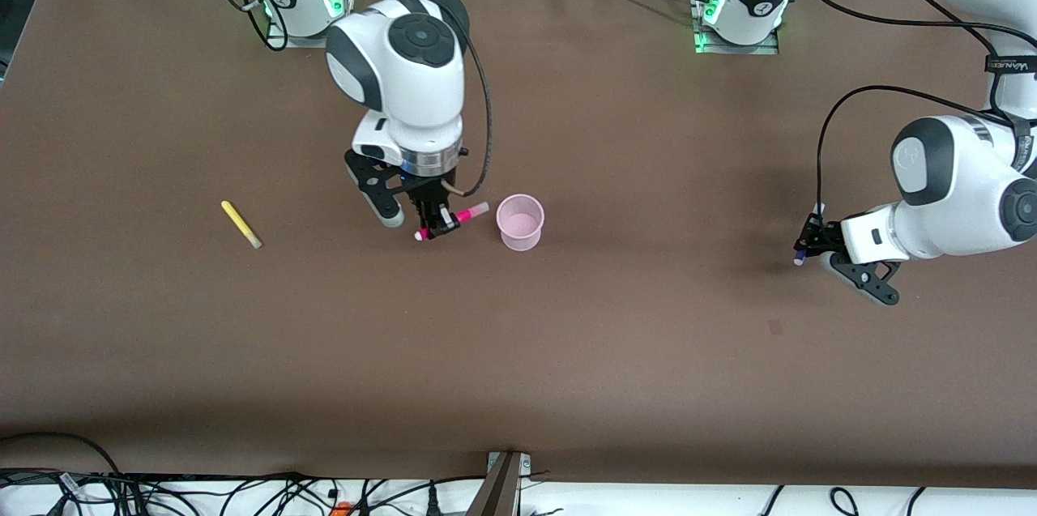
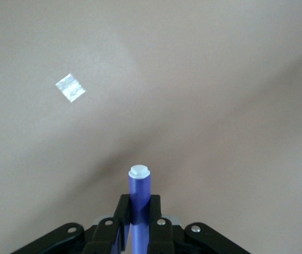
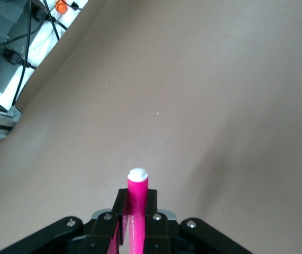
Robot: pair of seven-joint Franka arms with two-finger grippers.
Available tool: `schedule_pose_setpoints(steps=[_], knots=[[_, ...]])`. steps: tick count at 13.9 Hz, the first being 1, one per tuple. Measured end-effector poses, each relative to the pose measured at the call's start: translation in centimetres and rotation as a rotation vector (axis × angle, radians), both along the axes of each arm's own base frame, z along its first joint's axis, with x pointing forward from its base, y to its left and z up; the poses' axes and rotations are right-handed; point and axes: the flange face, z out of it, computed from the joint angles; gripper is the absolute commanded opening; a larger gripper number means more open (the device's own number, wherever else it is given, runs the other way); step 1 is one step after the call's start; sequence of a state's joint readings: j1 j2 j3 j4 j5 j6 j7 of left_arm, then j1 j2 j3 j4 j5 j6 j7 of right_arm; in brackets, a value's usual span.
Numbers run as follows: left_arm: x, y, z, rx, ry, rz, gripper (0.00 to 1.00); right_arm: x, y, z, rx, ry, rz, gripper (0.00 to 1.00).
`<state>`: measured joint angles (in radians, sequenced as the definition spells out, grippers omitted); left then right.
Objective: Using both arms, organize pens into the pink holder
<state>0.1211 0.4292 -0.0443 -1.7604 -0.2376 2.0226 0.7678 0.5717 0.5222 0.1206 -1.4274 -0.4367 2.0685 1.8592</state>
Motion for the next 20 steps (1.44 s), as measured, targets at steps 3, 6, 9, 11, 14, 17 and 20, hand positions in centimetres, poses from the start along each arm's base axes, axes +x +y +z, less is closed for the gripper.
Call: schedule_pose_setpoints(steps=[3,6,9,11,14,17,20], knots=[[-0.1,1.1,-0.1,-0.106,-0.046,-0.088,0.0,-0.7,2.7,-3.2,-0.023,-0.036,-0.054,0.0],[-0.6,1.4,-0.7,-0.23,-0.054,-0.151,0.0,-1.4,4.8,-4.9,-0.016,-0.049,-0.084,0.0],[-0.9,1.8,-0.9,-0.297,-0.081,-0.22,0.0,-2.5,6.4,-6.9,-0.055,-0.077,-0.08,0.0],[-1.2,1.3,-1.0,-0.38,-0.091,-0.263,0.0,-3.1,7.2,-8.0,-0.076,-0.086,-0.07,0.0],[-1.9,0.6,-2.9,-0.549,-0.112,-0.34,0.0,-3.8,8.0,-9.0,-0.089,-0.086,-0.057,0.0],[-2.2,0.3,-4.5,-0.697,-0.161,-0.411,0.0,-4.3,8.5,-9.2,-0.091,-0.085,-0.047,0.0],[-0.9,-0.5,-3.9,-0.804,-0.153,-0.483,0.0,-5.0,9.2,-10.0,-0.099,-0.078,-0.033,0.0]])
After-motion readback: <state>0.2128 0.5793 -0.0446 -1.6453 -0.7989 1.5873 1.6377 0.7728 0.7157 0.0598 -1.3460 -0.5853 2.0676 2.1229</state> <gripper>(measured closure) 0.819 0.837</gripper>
